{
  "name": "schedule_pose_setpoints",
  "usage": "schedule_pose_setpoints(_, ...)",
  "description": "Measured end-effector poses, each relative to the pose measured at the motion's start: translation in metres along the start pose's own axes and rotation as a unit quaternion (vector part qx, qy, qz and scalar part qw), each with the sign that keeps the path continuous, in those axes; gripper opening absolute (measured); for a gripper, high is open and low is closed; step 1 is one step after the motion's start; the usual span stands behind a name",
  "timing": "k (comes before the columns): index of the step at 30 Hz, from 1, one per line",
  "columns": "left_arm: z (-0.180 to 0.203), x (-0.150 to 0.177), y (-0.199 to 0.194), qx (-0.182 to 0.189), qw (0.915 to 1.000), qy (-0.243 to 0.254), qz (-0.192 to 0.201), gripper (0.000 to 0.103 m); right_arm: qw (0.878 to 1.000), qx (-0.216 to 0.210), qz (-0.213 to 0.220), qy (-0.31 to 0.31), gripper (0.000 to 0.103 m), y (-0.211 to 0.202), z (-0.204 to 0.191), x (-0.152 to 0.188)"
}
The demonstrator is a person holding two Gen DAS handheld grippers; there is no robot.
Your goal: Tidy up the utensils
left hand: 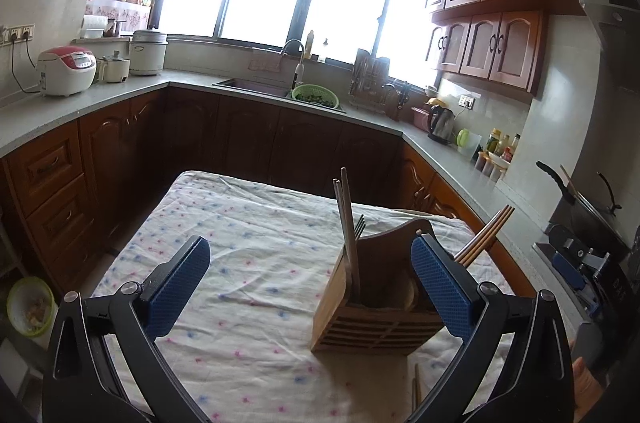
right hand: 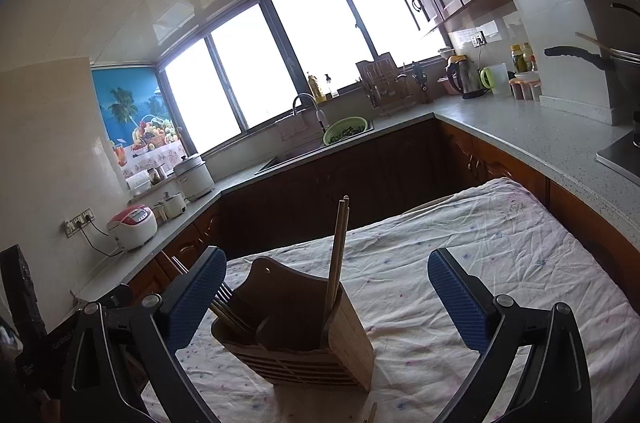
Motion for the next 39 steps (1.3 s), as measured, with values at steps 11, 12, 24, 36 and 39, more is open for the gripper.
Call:
schedule_pose_setpoints(11,-0.005,0.003,-0.041,-0.005,1.0000,0.007,0.003,0.103,1.000,-0.020,0.001,-0.010,0.102,-0.036,-0.020,-0.002)
schedule_pose_setpoints(12,-0.005,0.003,-0.045,-0.006,0.9999,0.008,0.004,0.103,1.000,-0.022,0.002,-0.012,0.102,-0.041,-0.022,-0.002)
schedule_pose_setpoints(24,-0.014,0.017,-0.111,-0.007,0.9996,0.023,0.017,0.103,0.997,-0.044,0.009,-0.069,0.103,-0.106,-0.049,0.019)
schedule_pose_setpoints(36,-0.003,0.026,-0.175,-0.001,0.9972,0.067,0.034,0.103,0.991,-0.053,0.017,-0.122,0.103,-0.169,-0.069,0.027)
schedule_pose_setpoints(39,-0.005,0.036,-0.185,-0.010,0.9971,0.066,0.036,0.103,0.991,-0.053,0.024,-0.122,0.103,-0.183,-0.068,0.030)
Point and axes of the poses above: each gripper's, at about its wrist camera, not at the fingertips, and y roughly the way its jaws point, z to its right, x to its underside, the point moved 9 cm from there along y, roughly the way its jaws point, and after that the axes turned 12 degrees about z, right-handed, at the moved point
